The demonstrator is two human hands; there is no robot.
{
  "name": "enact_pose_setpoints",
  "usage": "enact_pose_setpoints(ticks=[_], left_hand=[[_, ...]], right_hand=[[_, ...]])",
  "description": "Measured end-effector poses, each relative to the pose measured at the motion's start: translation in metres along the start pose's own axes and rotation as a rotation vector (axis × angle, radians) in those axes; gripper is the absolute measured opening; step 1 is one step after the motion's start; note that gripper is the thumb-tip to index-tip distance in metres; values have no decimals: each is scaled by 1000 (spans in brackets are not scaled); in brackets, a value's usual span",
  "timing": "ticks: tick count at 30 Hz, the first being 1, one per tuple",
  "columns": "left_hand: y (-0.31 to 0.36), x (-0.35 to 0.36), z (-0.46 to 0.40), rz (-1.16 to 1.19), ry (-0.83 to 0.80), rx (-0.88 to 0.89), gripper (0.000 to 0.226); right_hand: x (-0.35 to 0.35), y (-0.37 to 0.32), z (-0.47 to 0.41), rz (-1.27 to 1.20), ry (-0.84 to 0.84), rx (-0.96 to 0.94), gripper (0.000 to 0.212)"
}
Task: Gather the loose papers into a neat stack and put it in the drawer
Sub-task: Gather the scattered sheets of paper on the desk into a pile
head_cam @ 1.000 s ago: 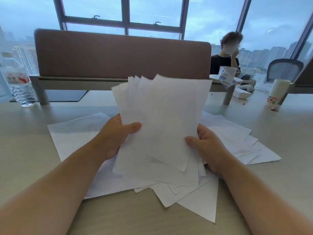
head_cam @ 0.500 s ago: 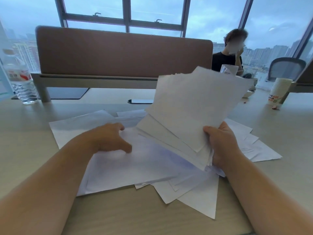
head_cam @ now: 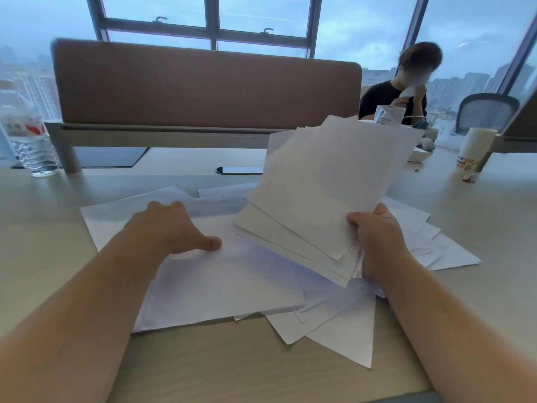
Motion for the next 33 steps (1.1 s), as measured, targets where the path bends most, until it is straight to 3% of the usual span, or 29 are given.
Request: enact_pose_setpoints(ticks=[5,9,11,14,15,24,29,33], left_hand=[[13,-2,4,175,-18,24,117],[22,-15,6,384,100,41,97],[23,-25,4,564,160,6,76],[16,-32,0,759,224,-52,25],[13,-33,-1,784,240,-57,19],[3,-29,-4,1089,266,-120,28],[7,-34,-3,1321,261,-97,26],[22,-32,1,1576,151,-73,16]], right_hand=[[6,3,-1,51,-37,-12,34],[8,3,3,83,-61,-13,34],[7,2,2,75,-53,-11,34],[3,1,2,48,-34,5,33],[3,1,2,33,-31,14,32],[6,2,5,17,-66,32,4],[13,3,11,44,-140,20,6],[22,3,17,11,-230,53,11]])
Point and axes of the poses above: each hand's wrist, its own z-axis away from the middle knuckle, its own x-axis out of the palm, y = z × x, the point moved 10 cm from there along -z, towards the middle knuckle, and after that the axes turned 11 degrees about y, right-handed, at the moved point
